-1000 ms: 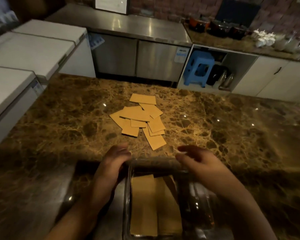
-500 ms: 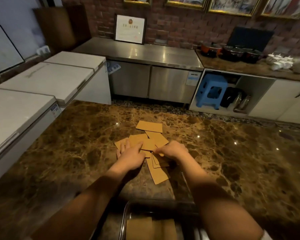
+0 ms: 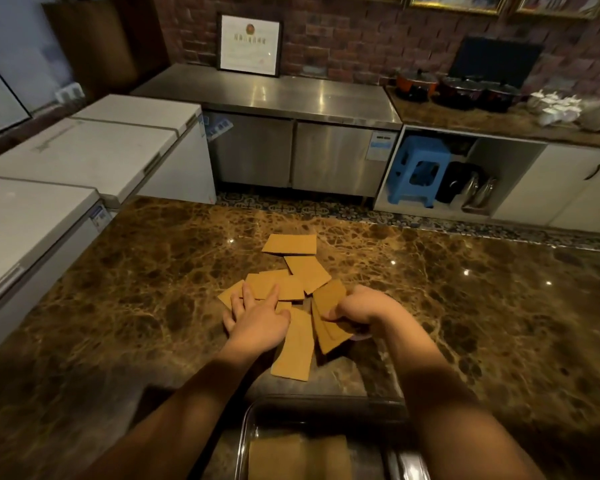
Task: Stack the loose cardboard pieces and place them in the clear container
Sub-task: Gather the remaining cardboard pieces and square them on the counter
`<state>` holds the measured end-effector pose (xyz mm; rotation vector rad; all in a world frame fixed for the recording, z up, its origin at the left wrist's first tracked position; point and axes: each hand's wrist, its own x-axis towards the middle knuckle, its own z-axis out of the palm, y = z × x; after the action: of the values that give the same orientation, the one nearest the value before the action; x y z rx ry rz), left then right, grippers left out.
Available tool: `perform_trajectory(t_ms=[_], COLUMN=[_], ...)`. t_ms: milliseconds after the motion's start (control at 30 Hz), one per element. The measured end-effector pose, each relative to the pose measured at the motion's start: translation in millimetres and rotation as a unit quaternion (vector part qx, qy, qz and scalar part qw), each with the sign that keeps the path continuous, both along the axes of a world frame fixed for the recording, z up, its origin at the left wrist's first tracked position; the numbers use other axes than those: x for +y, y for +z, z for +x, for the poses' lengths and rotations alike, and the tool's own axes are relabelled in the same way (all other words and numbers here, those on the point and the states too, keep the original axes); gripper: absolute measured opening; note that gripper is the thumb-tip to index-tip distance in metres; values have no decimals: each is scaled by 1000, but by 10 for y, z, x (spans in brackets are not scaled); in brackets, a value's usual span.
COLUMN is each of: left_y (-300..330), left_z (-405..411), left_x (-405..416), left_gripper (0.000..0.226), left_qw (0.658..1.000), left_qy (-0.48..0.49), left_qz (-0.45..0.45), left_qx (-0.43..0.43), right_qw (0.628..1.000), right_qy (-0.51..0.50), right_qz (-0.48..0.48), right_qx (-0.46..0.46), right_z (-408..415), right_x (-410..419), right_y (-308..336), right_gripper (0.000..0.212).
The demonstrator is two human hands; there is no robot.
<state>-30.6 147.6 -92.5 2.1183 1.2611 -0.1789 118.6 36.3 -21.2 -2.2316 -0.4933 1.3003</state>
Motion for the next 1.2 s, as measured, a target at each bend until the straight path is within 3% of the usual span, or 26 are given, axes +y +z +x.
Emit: perform_trajectory(t_ms=[100,167,233,300,333,400,500,633,767,1000,1100,1200], left_y=[181,393,722,1014,1128,1283,1442,1597,1615,1511,1455,1425], left_z=[-55,-46,-3,42,45,38,-37,-157,-192,-143,-92,-78], left_x=[-91,-180,-310,-429,-459,-475,-424,-393,-407,-417,-457,-475], left_gripper=[62,60,57,46,41,40,38,23,22,17,19,56], left_qw=[995,975,916,812,764,714,689,656,651,708,752,742], left_qy=[20,42,92,159,196,233,246,189,164,192,181,153], left_qz=[48,27,-142,-329,-382,-418,-408,-426,-418,-344,-240,-217], left_qx=[-90,-217,-363,-456,-482,-511,-546,-594,-612,-586,-587,-615], right_qw=[994,971,935,912,905,891,878,861,850,864,840,830], right_qy=[-38,-88,-117,-107,-104,-113,-147,-184,-202,-166,-186,-108], right_qz=[98,202,297,362,385,418,440,460,471,466,508,492], right_qx=[32,92,155,160,152,136,121,115,123,94,-38,-239], right_z=[61,31,-58,-196,-270,-396,-514,-562,-617,-728,-837,-931], right_x=[-344,-486,-532,-511,-487,-436,-408,-436,-435,-404,-399,-413], right_y=[224,339,447,557,621,730,859,875,862,840,834,819], right_gripper=[14,21,31,35,35,30,19,17,16,19,18,8])
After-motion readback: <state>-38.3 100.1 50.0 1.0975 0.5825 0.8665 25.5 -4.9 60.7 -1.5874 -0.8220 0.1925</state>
